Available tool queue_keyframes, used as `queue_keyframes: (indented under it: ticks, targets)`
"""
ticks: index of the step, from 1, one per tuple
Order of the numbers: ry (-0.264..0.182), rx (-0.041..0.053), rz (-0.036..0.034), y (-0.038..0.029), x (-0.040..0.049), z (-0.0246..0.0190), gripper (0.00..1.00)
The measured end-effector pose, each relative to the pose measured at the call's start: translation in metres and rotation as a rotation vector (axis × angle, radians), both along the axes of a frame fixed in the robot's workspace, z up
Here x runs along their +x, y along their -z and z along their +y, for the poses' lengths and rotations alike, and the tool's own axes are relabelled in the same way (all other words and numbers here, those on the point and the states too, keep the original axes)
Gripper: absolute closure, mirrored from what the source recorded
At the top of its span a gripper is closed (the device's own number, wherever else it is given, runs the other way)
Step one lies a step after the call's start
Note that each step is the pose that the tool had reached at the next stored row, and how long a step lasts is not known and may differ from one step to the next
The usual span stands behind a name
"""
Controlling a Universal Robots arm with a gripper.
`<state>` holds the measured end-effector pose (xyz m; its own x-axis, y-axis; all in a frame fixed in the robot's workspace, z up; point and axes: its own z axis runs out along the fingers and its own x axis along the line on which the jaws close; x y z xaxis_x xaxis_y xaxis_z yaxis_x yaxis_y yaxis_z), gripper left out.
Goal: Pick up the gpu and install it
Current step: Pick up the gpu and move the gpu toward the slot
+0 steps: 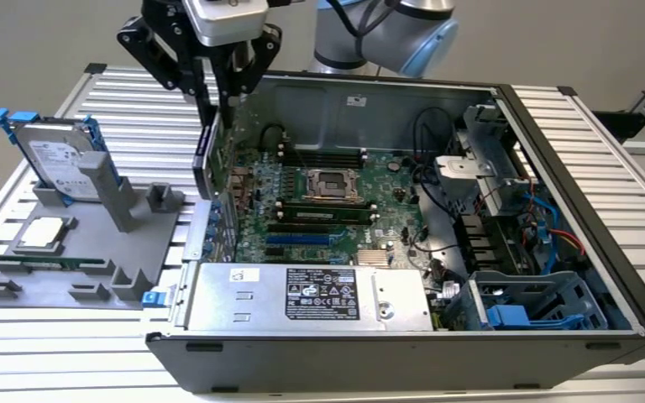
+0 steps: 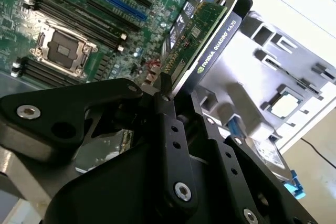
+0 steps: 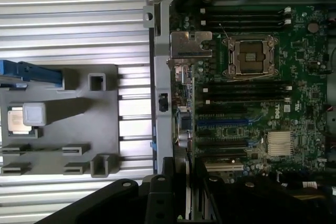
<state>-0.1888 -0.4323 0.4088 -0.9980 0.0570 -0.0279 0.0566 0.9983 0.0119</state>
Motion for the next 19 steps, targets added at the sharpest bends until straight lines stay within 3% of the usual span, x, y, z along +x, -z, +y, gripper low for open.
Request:
queue_keyframes:
  ticks: [19]
  targets:
    - [0.000, -0.0001, 0.0001, 0.0000, 0.0246, 0.0000, 1.00]
